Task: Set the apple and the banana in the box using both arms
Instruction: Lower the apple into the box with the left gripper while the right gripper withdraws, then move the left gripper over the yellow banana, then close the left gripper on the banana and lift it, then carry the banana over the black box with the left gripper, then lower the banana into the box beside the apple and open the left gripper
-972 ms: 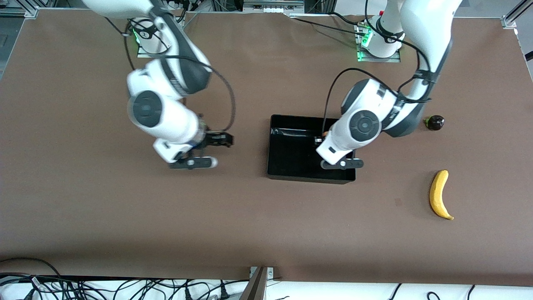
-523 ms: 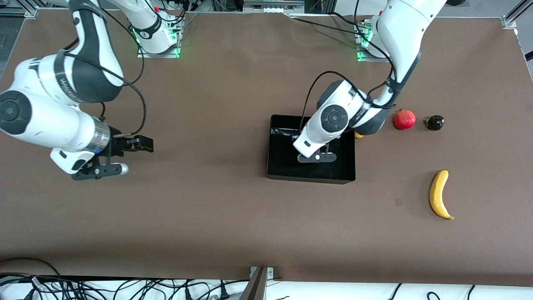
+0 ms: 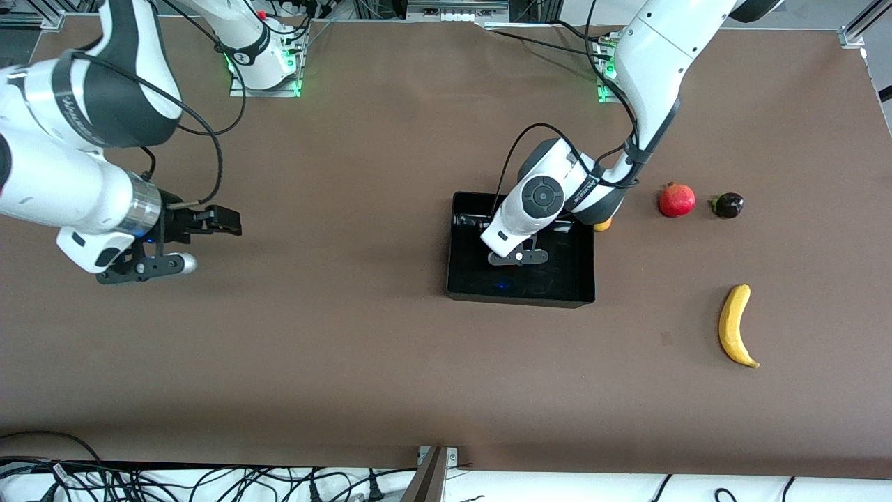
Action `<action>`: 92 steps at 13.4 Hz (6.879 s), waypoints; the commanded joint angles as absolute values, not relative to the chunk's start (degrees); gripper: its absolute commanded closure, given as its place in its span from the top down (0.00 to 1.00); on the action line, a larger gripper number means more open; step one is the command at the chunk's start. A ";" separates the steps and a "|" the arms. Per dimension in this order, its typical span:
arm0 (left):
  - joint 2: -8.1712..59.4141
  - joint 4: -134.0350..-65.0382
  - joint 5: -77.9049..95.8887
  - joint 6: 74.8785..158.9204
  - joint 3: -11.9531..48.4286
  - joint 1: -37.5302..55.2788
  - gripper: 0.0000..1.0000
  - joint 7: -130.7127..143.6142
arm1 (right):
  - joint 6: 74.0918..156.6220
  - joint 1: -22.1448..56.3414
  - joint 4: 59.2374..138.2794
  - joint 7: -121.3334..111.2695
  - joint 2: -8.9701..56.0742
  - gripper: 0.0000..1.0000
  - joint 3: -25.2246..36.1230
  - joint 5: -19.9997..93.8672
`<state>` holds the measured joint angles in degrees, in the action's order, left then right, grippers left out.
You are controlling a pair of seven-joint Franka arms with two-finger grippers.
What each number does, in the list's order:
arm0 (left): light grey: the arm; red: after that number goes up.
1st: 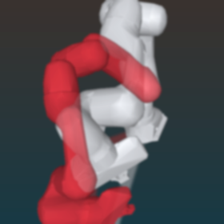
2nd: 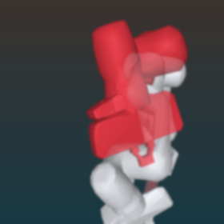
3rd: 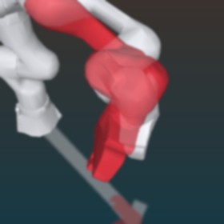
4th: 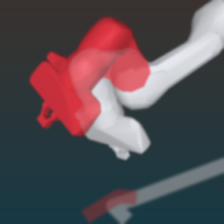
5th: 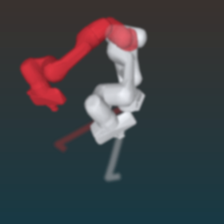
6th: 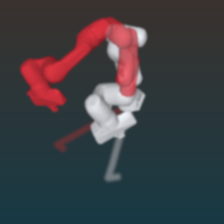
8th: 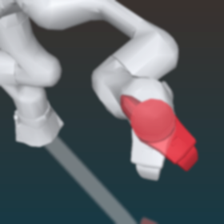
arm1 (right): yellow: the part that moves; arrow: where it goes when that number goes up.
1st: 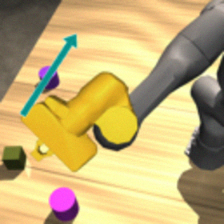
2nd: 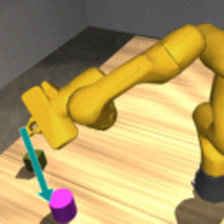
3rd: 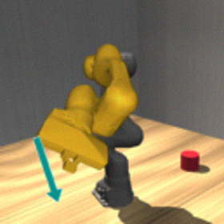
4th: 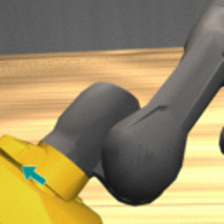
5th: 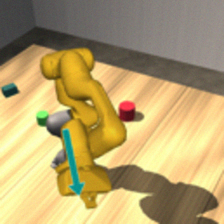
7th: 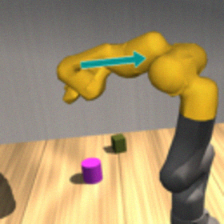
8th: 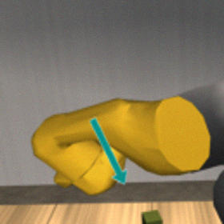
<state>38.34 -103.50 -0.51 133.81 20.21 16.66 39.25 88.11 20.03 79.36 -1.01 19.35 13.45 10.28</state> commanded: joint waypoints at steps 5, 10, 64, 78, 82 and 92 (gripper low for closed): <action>39.64 -103.62 -1.06 135.09 20.21 16.70 0.51 39.20 | 82.80 20.22 75.32 -2.81 17.75 1.00 22.49 8.27; 37.72 -103.10 -0.97 134.12 20.21 16.44 1.00 43.24 | 84.86 2.00 84.06 -1.76 7.77 1.00 2.37 -0.06; 28.92 -91.66 0.00 102.48 18.17 2.02 0.00 14.47 | 90.62 -3.34 92.55 -1.50 0.88 1.00 0.44 -0.09; 30.41 -100.28 0.09 114.25 25.05 4.75 0.00 21.53 | 90.53 -3.34 92.64 -1.58 0.88 1.00 0.44 -0.09; 33.13 -100.20 -0.62 119.78 24.96 5.18 0.00 22.68 | 90.53 -3.34 92.64 -1.58 0.88 1.00 0.53 -0.09; 38.05 -99.93 -6.41 125.33 24.87 5.27 0.00 25.93 | 90.53 -3.34 92.64 -1.58 0.88 1.00 0.53 -0.09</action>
<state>37.19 -100.31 -4.74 124.38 24.85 5.00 24.56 91.03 -3.78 92.69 -2.14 1.02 0.10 -0.01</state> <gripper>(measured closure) 0.656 0.000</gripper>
